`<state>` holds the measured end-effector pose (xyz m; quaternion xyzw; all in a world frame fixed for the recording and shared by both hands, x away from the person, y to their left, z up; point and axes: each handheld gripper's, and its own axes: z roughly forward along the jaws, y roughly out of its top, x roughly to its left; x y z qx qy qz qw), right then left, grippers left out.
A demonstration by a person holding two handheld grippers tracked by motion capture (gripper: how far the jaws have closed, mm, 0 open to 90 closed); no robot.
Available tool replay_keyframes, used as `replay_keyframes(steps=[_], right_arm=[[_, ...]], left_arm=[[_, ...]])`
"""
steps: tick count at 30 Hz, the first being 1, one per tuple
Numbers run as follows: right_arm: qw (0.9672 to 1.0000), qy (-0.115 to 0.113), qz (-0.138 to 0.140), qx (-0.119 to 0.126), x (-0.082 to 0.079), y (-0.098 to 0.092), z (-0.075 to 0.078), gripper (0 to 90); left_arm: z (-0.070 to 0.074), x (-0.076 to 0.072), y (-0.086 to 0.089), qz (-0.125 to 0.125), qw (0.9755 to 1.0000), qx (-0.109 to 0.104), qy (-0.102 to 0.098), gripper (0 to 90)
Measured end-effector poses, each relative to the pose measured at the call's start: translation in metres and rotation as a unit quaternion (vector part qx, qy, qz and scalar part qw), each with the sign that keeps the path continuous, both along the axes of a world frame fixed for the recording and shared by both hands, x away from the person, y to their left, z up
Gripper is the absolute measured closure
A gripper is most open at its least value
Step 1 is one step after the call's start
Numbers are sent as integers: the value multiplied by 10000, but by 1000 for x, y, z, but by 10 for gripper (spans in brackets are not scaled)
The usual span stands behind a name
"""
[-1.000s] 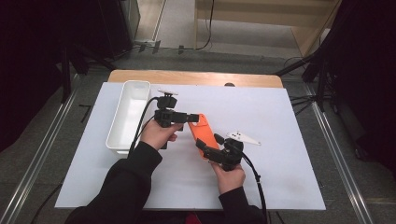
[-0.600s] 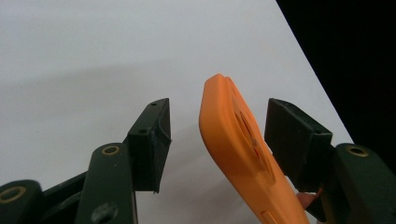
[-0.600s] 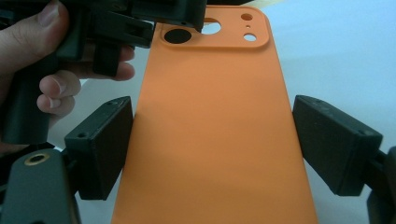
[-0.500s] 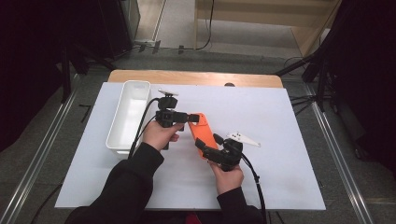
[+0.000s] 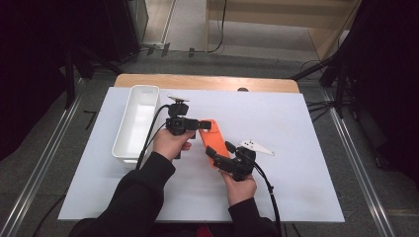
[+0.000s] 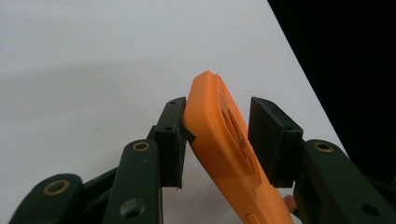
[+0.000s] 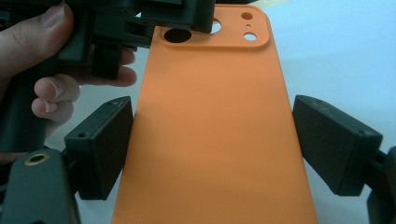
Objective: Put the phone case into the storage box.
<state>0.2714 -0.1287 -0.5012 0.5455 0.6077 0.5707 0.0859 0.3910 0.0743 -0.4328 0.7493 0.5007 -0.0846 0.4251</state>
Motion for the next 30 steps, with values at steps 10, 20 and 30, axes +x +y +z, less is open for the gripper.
replay_keyframes(steps=[10, 20, 30], right_arm=[[10000, 23, -7, -38, 2, 5, -3, 142], [9999, 46, -11, -106, 2, 6, -6, 142], [9999, 27, 21, -167, 3, 8, -7, 142]], left_arm=[[0, -1, 0, -21, 9999, -137, 20, 645], [-3, 0, 0, 51, 9996, -259, 119, 694], [-2, 0, 1, -21, 9992, -372, 111, 721]])
